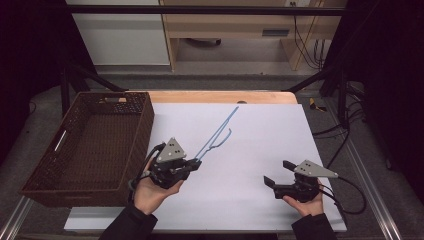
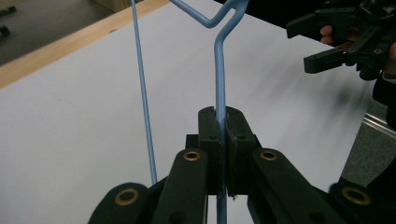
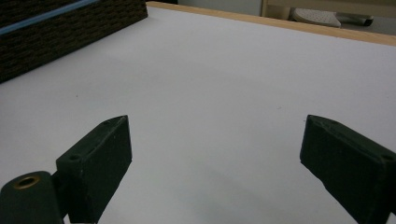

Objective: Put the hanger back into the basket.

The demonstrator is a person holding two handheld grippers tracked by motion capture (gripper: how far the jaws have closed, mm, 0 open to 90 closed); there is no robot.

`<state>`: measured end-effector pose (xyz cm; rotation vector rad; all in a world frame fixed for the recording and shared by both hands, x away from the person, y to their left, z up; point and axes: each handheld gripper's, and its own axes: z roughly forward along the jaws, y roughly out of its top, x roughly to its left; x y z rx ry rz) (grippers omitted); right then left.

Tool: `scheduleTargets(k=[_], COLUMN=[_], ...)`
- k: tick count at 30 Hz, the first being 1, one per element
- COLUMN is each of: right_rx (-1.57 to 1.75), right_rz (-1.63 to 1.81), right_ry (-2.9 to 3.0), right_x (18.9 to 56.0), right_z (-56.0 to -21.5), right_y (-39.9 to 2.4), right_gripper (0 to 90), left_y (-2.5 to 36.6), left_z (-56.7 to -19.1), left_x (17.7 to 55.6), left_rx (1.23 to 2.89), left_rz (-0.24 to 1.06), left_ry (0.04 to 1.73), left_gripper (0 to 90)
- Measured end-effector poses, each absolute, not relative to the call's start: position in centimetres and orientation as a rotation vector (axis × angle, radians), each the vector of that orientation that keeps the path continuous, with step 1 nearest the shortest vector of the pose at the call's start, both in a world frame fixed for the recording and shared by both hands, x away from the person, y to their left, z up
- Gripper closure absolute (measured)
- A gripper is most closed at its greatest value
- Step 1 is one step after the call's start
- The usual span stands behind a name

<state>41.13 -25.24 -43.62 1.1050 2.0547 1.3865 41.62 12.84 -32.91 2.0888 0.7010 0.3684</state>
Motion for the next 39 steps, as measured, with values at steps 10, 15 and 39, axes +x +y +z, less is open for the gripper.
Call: scheduleTargets(k=[10,15,39], right_rx=[1.116,1.117,1.115], right_rz=[1.38,1.375,1.365], right_ry=[2.047,2.047,2.054], right_x=[41.2,41.2,41.3], right_z=[-43.4,-43.3,-43.4], right_y=[-25.5,-25.6,-25.6], right_gripper=[7.4,7.0,7.1], left_y=[15.9,17.0,25.7], left_z=[-29.4,-28.4,-24.2], left_x=[42.9,43.3,45.8], left_rx=[2.085,2.079,2.091], left_rz=[0.383,0.393,0.496], left_ry=[0.68,0.703,0.771], left_gripper=[87.2,87.3,87.3])
